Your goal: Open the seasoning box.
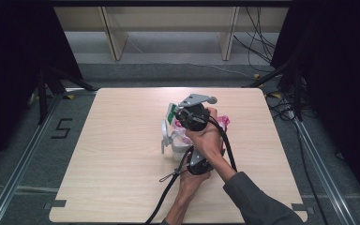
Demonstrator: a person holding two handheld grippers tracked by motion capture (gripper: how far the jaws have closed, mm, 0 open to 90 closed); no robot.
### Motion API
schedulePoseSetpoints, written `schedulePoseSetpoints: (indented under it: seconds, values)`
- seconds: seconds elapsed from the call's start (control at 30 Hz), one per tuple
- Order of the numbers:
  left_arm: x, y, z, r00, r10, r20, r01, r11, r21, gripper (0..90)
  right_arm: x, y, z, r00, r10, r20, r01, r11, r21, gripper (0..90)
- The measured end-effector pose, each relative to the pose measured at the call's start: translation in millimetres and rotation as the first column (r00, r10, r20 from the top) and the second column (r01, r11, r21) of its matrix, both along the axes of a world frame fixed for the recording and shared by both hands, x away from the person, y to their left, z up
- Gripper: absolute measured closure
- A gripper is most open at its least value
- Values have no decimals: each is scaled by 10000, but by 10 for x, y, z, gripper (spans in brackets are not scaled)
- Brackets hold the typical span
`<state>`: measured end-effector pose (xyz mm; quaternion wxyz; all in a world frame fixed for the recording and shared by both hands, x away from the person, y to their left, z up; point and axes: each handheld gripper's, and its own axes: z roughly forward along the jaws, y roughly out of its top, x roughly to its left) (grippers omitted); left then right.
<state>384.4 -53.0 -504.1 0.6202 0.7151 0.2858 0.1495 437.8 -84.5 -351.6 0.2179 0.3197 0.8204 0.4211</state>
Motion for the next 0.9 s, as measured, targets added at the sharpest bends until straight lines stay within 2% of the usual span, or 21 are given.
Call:
schedulePoseSetpoints:
  seconds: [0.1, 0.13, 0.17, 0.2, 0.23, 0.27, 0.33, 0.37, 0.4, 0.43, 0.47, 0.63, 0.67, 0.7, 0.73, 0.77, 0.8, 0.87, 0.9]
  values:
    - [5, 1, -4, 10000, 13, 1, -13, 10000, 15, 756, 6, 1, -4, 9999, -22, 105, 21, 10000, 68, 900]
    - [12, 1, -5, 10000, -29, 14, 29, 10000, 25, 756, 4, 6, -9, 10000, 11, -21, -11, 10000, -10, 900]
    - [5, -7, -7, 10000, -46, -18, 46, 9999, -165, 756, 10, 16, -27, 9998, -13, 175, 15, 10000, -89, 900]
    - [7, -2, -5, 10000, -33, -6, 33, 9999, -134, 755, -2, 20, -12, 10000, -36, -55, 35, 9999, -162, 900]
    - [7, -2, -5, 10000, -33, -6, 33, 9999, -134, 756, 6, 24, -21, 9999, -21, 131, 22, 9999, -109, 900]
    - [16, 11, -2, 10000, 16, 31, -16, 10000, 37, 756, 10, 22, -21, 9999, -32, 150, 33, 10000, -14, 900]
    - [14, 9, -3, 10000, 17, 20, -17, 10000, 16, 755, 6, 25, -21, 9999, -45, 136, 45, 10000, -9, 900]
    - [4, -2, -4, 10000, -28, 5, 28, 9999, -161, 755, 12, 22, -20, 9998, 42, 216, -40, 9999, -126, 900]
    - [5, -3, -4, 10000, -24, -1, 24, 9999, -155, 755, -2, 29, -22, 9999, -93, 38, 93, 9999, 42, 900]
    - [5, -3, -4, 10000, -24, -1, 24, 9999, -155, 755, 10, 19, -18, 9998, -7, 175, 7, 10000, -48, 900]
    - [8, 1, -3, 10000, -16, -21, 16, 10000, -69, 755, 7, 8, -6, 10000, 31, 46, -30, 10000, -78, 900]
    - [6, 3, -1, 10000, -26, -23, 26, 10000, -32, 755, 9, 23, -19, 9999, -10, 160, 11, 10000, -58, 900]
    - [-1, 1, -1, 10000, -65, -44, 65, 9998, -173, 755, 7, 20, -16, 9999, 90, 117, -88, 9998, -170, 900]
    - [-2, 1, 1, 10000, -42, -32, 42, 9999, -166, 756, -8, 28, -11, 10000, -20, -32, 20, 10000, -69, 900]
    - [-3, 2, 3, 10000, -8, -47, 8, 9998, -185, 756, -9, 26, -6, 10000, 29, 5, -29, 10000, -44, 900]
    - [7, 16, 7, 10000, 78, 51, -78, 9999, 77, 756, -6, 26, -8, 9998, 20, 218, -21, 10000, 2, 900]
    - [8, 13, 7, 10000, 59, 37, -59, 10000, 54, 756, -7, 10, 10, 10000, 45, 69, -45, 10000, -30, 900]
    - [11, 11, 4, 10000, -1, 41, 0, 10000, 55, 756, -5, 19, -4, 9999, -10, 110, 10, 10000, 30, 900]
    - [1, 17, 4, 9998, -195, -4, 195, 9998, 7, 756, 1, 27, -17, 9998, 9, 190, -9, 10000, -9, 900]
